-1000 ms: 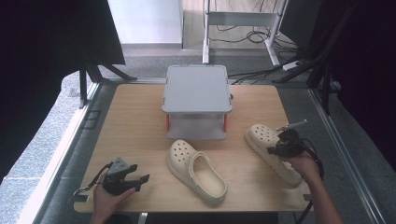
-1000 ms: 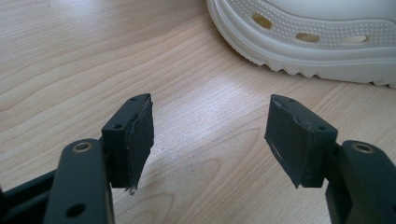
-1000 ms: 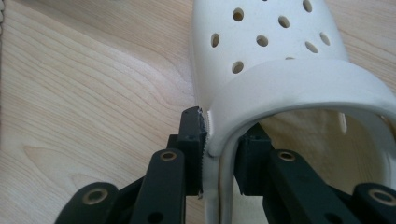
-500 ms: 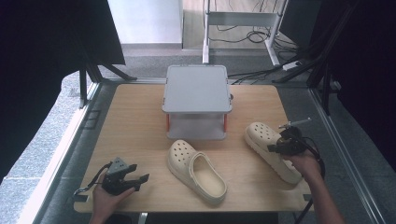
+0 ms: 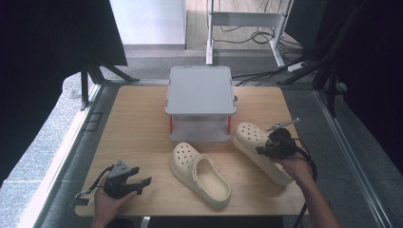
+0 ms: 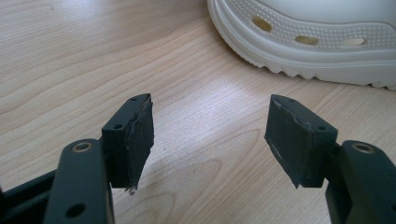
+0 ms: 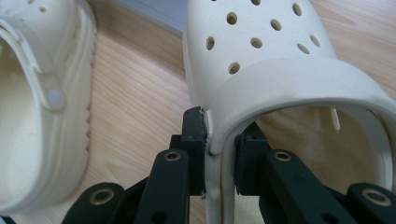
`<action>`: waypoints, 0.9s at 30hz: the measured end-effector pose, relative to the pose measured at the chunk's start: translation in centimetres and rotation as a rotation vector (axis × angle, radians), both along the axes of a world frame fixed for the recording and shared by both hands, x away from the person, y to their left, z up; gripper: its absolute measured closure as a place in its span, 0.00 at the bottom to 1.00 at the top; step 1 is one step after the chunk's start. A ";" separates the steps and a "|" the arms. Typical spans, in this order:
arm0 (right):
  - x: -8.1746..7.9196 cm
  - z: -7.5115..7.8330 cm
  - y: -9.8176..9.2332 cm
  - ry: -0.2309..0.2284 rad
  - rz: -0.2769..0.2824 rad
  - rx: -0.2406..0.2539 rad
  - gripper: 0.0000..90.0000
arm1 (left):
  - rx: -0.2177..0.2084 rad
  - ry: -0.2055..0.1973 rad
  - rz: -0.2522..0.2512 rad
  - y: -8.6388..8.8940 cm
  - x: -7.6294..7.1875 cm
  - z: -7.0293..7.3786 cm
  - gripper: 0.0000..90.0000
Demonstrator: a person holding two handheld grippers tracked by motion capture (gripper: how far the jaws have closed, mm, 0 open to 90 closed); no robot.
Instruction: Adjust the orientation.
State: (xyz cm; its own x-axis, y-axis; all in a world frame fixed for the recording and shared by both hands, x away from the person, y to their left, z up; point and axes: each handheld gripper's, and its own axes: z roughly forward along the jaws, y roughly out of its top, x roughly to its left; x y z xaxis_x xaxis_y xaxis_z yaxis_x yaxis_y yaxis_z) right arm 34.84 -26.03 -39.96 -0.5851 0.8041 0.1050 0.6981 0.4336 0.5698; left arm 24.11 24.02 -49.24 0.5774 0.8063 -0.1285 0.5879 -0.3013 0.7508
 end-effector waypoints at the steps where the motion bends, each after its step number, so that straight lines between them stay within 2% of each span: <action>1: 0.0 0.0 0.0 0.000 0.000 0.000 0.87 | 0.001 0.001 0.000 0.0 0.0 0.0 0.37; 4: 0.2 -0.2 1.9 -0.001 0.026 0.004 0.87 | -0.004 -0.002 0.001 0.1 0.0 0.1 0.37; 11: 0.3 -0.7 4.5 0.006 0.041 0.002 0.87 | -0.016 -0.004 -0.001 0.3 0.0 0.1 0.37; 12: 0.2 -0.9 5.3 0.008 0.042 -0.002 0.86 | -0.018 -0.002 -0.003 0.3 0.0 0.1 0.37; 14: 0.2 -1.0 5.7 0.010 0.040 -0.005 0.86 | -0.020 -0.004 -0.004 0.4 0.0 0.2 0.37; 18: 0.0 -1.7 7.5 0.012 0.053 -0.011 0.86 | -0.022 -0.005 -0.005 0.4 0.0 0.2 0.37; 22: -0.2 -2.3 9.0 0.021 0.079 0.011 0.86 | -0.025 -0.007 -0.006 0.4 0.1 0.2 0.37; 27: -0.2 -2.8 10.6 0.023 0.091 0.015 0.86 | -0.025 -0.006 -0.008 0.4 0.1 0.2 0.37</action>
State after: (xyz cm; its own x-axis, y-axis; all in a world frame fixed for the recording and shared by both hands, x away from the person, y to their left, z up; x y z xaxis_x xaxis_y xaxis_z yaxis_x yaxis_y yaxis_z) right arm 34.63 -15.46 -42.75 -0.6532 0.7458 0.1307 0.6689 0.4875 0.5611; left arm 24.24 24.41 -49.02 0.5847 0.7981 -0.1452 0.5810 -0.2871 0.7616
